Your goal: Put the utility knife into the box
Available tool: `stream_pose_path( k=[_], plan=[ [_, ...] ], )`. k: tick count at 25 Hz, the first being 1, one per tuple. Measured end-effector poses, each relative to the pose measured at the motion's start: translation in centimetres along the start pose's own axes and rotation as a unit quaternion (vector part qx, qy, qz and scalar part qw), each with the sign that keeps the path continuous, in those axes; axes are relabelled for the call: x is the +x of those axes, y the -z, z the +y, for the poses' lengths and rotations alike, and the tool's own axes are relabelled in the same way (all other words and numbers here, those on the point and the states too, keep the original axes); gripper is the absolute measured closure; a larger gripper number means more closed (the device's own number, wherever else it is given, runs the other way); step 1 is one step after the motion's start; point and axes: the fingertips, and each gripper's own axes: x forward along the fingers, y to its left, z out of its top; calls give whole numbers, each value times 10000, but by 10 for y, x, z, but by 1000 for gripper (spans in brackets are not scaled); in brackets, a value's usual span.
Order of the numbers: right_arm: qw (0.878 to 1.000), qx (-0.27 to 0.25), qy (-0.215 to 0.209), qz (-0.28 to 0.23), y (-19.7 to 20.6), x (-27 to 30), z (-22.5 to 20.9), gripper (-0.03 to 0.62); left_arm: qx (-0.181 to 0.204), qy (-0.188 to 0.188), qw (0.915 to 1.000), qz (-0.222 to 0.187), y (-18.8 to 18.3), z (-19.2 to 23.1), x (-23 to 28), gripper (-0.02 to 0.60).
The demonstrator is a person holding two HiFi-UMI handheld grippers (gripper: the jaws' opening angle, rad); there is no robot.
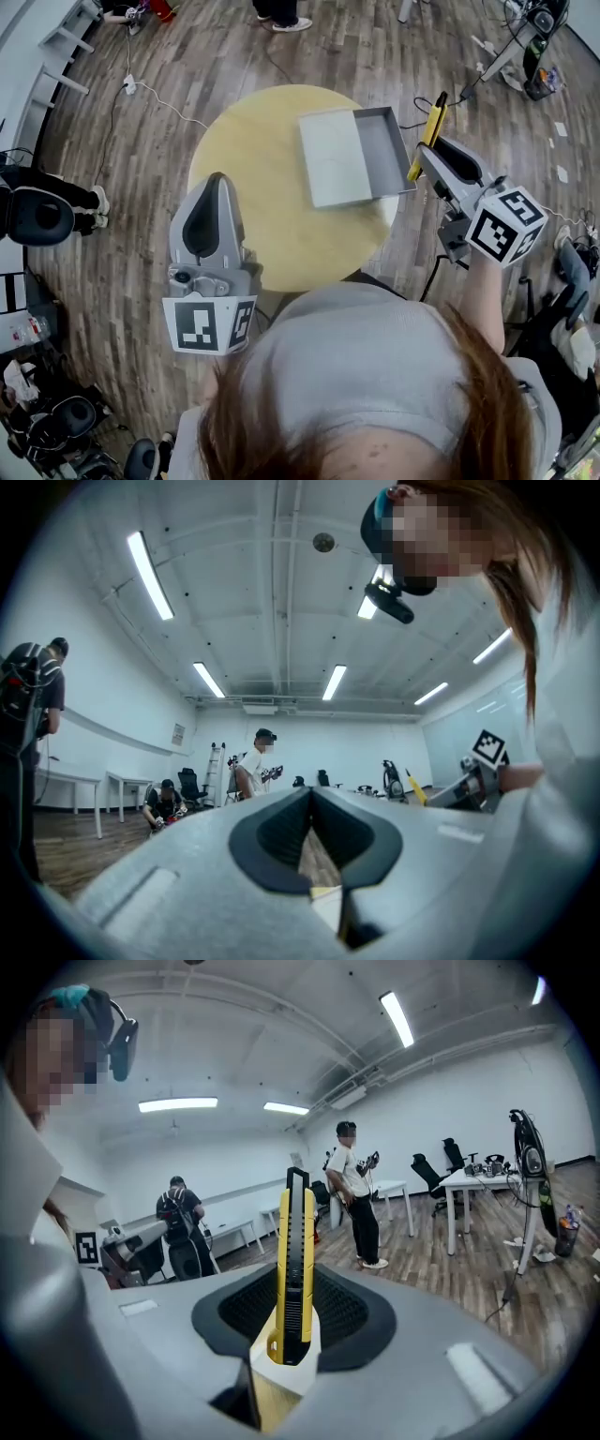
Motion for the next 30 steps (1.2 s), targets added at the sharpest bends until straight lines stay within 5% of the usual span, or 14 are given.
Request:
stream_pose_path(
  k=[19,30],
  plan=[
    [9760,813,236,2005,80,42,-49,473,-93,-122,9999,63,9,14,4,588],
    [9441,1138,174,3088,122,53,-66,473,-217,-123,9996,121,17,14,7,588]
  ],
)
